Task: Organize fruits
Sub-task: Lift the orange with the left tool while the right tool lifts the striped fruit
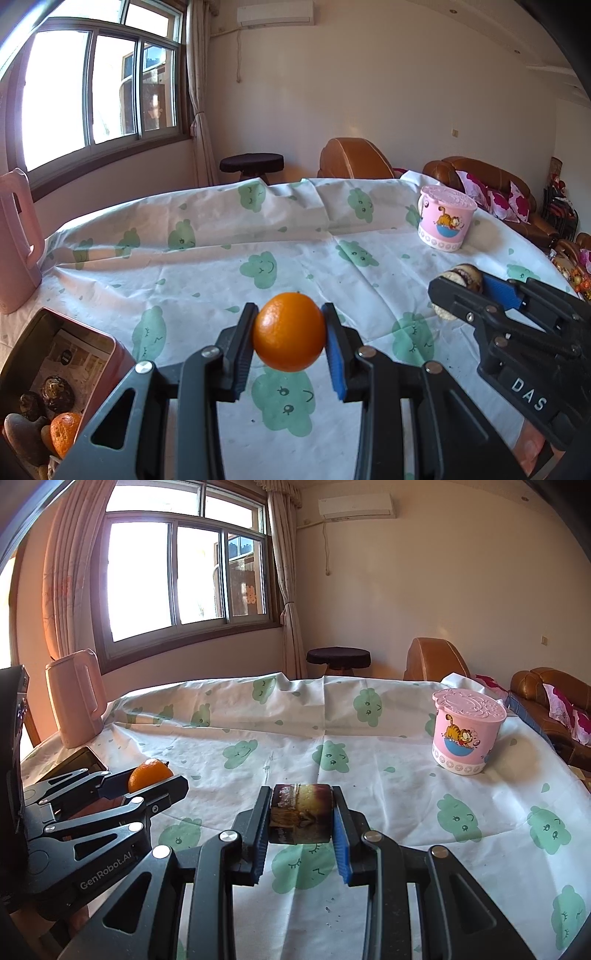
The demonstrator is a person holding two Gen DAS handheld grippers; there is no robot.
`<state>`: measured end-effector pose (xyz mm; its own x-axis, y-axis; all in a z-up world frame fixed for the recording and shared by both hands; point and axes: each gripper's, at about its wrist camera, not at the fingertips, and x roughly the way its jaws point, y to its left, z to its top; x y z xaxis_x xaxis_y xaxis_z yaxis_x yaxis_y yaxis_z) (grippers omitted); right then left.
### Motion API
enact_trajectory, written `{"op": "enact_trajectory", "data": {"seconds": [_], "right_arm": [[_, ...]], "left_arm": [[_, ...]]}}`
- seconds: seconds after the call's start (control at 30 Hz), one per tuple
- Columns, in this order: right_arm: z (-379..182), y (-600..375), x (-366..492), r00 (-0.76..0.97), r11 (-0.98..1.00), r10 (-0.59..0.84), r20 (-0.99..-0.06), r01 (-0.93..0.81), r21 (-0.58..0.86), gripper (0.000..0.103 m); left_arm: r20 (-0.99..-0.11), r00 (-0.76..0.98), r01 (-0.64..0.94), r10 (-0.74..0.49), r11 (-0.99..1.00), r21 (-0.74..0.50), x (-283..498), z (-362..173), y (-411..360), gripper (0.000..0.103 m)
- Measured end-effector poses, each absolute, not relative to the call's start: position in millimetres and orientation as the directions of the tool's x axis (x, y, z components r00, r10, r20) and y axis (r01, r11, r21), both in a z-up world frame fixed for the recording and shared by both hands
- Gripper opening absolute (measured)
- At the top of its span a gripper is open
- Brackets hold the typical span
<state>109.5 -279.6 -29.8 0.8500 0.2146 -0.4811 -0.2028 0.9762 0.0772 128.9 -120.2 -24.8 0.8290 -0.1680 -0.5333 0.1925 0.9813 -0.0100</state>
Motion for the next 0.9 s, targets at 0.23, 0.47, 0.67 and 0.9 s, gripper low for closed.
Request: {"op": "enact_trajectory", "data": {"seconds": [0.23, 0.47, 0.67, 0.9], "right_arm": [[-27.6, -279.3, 106.6, 0.862, 0.977, 0.21, -0.462, -0.2, 0.07, 0.032], [-26.3, -278.4, 103.5, 0.872, 0.978, 0.207, -0.444, -0.202, 0.059, 0.032], [-23.3, -273.6, 96.6, 0.889, 0.98, 0.191, -0.415, -0.199, 0.023, 0.032], [-22.1, -262.9, 90.8, 0.896, 0.979, 0.178, -0.407, -0.201, -0.014, 0.032]], "left_arm": [[-0.515, 0.842, 0.187, -0.162, 0.982, -0.003, 125.7, -22.6, -119.8, 0.036], [-0.493, 0.857, 0.184, -0.151, 0.983, 0.018, 119.9, -20.1, -121.4, 0.036], [-0.469, 0.873, 0.168, -0.136, 0.985, 0.027, 113.1, -17.0, -119.2, 0.036], [-0.462, 0.878, 0.153, -0.127, 0.988, 0.018, 104.3, -16.1, -110.9, 0.036]]}}
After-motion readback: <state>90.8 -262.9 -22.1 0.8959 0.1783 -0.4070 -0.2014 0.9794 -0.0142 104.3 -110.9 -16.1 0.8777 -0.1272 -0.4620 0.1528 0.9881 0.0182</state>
